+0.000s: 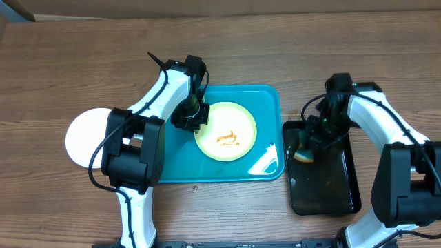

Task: Clean dirty plates on tray and stack at the side
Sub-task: 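Reach the left gripper to the yellow plate rim and pull it forward, then bring the sponge from the black tray over the yellow plate with right gripper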

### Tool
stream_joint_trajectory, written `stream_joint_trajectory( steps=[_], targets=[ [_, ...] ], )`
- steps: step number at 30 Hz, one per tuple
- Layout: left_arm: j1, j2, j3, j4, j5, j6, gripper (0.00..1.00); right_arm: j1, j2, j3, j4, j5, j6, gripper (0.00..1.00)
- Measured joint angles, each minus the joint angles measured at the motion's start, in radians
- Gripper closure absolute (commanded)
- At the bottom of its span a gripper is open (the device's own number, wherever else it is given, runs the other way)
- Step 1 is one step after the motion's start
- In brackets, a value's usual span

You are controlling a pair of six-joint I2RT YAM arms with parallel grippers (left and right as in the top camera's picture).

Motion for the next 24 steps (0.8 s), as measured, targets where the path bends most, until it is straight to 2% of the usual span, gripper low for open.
stream_joint_trajectory(
  steps=[4,11,13,19,24],
  targets=[
    [0.0,0.0,0.0,0.0,0.011,-0.015,0.91,0.001,0.0,-0.012,0.026,0.002,-0.002,0.96],
    [0.0,0.0,0.0,-0.003,0.018,-0.026,0.88,0.002,-0.013,-0.175,0.264,-0.015,-0.001,0.96],
    [0.0,0.0,0.0,-0.003,0.021,-0.026,0.91,0.002,-0.032,-0.201,0.313,-0.023,-0.001,0.96],
    [0.0,0.0,0.0,-0.004,0.027,-0.026,0.91,0.002,-0.032,-0.205,0.474,-0.035,0.002,0.95],
    [0.0,0.0,0.0,-0.006,0.028,-0.027,0.9,0.002,-0.02,-0.187,0.509,-0.031,0.002,0.96]
  ],
)
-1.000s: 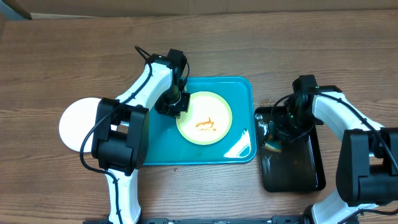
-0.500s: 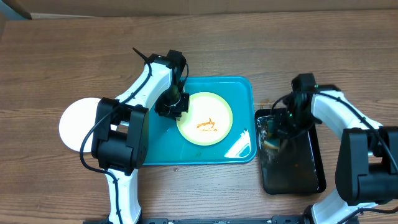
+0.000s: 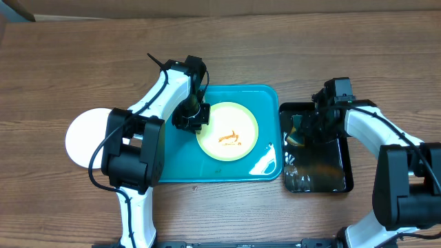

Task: Clean dirty plates on tray and stack at the side
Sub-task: 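Bring the sponge from the black tray over the yellow plate with right gripper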

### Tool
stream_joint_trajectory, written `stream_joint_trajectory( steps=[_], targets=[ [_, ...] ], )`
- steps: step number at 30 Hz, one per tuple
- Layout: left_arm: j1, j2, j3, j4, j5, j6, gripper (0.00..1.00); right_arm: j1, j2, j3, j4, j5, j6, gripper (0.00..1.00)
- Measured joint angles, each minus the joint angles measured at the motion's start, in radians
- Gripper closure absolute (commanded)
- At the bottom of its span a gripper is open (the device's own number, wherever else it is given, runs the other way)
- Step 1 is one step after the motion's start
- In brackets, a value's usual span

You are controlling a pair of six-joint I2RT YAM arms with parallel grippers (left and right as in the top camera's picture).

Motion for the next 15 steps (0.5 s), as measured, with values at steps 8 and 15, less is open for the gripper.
stream_joint_trajectory(
  steps=[8,15],
  targets=[
    [0.0,0.0,0.0,-0.003,0.0,0.0,0.89,0.003,0.019,0.187,-0.366,0.024,-0.004,0.96],
    [0.0,0.0,0.0,-0.004,0.0,0.0,0.89,0.003,0.018,0.274,-0.428,0.014,-0.004,0.96]
  ],
)
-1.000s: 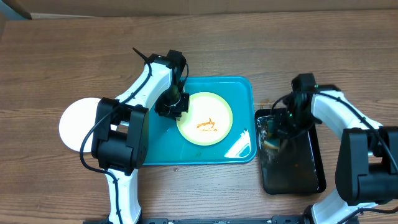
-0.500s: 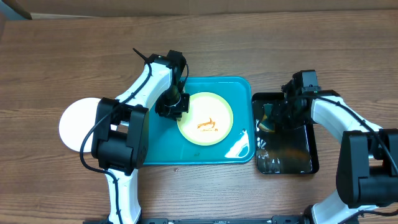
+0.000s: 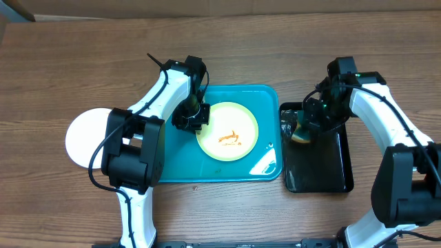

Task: Clean dirty plates on tray and stack at the side
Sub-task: 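Bring the sponge from the black tray over the yellow plate with right gripper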

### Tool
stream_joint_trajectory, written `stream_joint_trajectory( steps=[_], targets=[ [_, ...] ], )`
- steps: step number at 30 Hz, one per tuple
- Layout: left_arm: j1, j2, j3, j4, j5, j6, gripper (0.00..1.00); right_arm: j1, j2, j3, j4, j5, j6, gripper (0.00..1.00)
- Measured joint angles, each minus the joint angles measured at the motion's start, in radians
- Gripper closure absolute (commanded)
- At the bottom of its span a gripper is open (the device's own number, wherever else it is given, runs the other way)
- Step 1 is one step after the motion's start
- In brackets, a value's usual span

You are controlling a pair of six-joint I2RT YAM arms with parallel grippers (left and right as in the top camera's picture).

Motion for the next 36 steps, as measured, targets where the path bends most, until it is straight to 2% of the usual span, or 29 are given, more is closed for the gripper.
stream_joint_trajectory(
  steps=[10,15,20,27,31,36],
  targets=[
    [0.0,0.0,0.0,0.0,0.0,0.0,0.89,-0.001,-0.003,-0.245,0.183,-0.011,0.001,0.96],
    [0.0,0.0,0.0,0.0,0.0,0.0,0.91,-0.006,-0.023,-0.269,0.21,-0.019,0.0,0.96],
    [0.0,0.0,0.0,0.0,0.002,-0.001,0.96,-0.008,-0.011,-0.177,0.08,-0.012,0.0,0.96],
    [0.0,0.0,0.0,-0.001,0.013,-0.003,0.96,0.019,-0.006,0.126,-0.137,0.0,-0.046,0.96],
    [0.0,0.0,0.0,-0.001,0.016,-0.003,0.96,0.108,-0.01,0.179,-0.117,0.0,-0.058,0.96],
    [0.0,0.0,0.0,0.0,0.042,-0.003,0.96,0.286,-0.01,0.18,-0.008,-0.001,-0.048,0.96]
  ],
)
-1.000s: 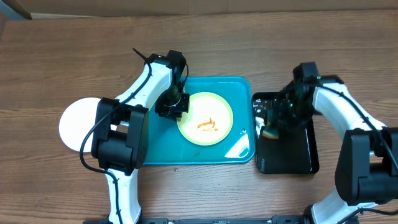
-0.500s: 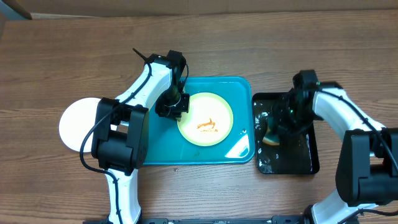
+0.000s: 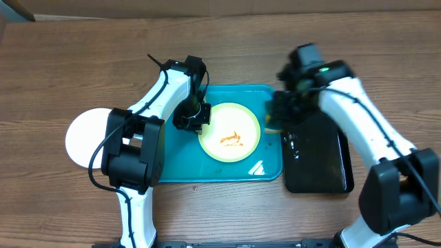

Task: Clean dirty plates on tray and stack at the side
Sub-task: 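Bring the sponge from the black tray over the yellow plate with right gripper, then scrub the yellow plate with the sponge while the left gripper holds it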

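A pale yellow plate (image 3: pixel 229 131) smeared with orange sauce lies in the teal tray (image 3: pixel 227 171). My left gripper (image 3: pixel 193 116) sits at the plate's left rim and looks shut on it. My right gripper (image 3: pixel 277 118), blurred by motion, hangs over the tray's right edge just beside the plate, shut on a yellow-green sponge (image 3: pixel 273 125). A clean white plate (image 3: pixel 84 136) rests on the table at the far left.
A black tray (image 3: pixel 318 162), wet and glossy, lies right of the teal tray and touches its edge. The wooden table (image 3: pixel 220 48) runs bare behind both trays. The left arm crosses between the white plate and the teal tray.
My right gripper has moved left with the sponge, from over the black tray's upper left to the teal tray's right edge. The left gripper and the dirty plate hold their place.
The right gripper held the sponge in the black tray at each earlier moment, and that tray shifted left against the teal tray. The left gripper stayed at the dirty plate's rim throughout. Now the sponge is at the teal tray's right edge.
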### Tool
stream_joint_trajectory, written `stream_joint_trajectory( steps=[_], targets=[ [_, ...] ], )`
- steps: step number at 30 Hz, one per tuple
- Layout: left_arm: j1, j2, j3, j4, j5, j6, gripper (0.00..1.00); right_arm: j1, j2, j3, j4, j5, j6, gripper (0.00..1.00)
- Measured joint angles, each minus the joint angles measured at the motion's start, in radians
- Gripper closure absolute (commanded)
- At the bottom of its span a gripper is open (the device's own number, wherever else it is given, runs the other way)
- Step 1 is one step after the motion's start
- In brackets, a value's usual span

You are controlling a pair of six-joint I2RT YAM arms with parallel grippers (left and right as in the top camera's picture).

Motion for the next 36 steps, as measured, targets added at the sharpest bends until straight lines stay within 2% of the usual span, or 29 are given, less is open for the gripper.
stream_joint_trajectory(
  steps=[6,11,26,36],
  targets=[
    [-0.005,0.0,0.0,0.0,0.011,0.0,0.96,0.186,0.001,0.0,0.107,0.011,0.062,0.96],
    [-0.026,0.0,0.0,0.0,0.015,0.0,0.96,0.252,0.012,0.0,0.132,0.049,0.123,0.96],
    [-0.04,0.0,0.0,0.0,0.018,0.0,0.96,0.303,0.129,-0.001,0.186,0.079,0.236,0.96],
    [-0.04,0.0,0.0,0.0,0.018,0.0,0.96,0.303,0.22,-0.042,0.207,0.054,0.257,0.96]
  ],
)
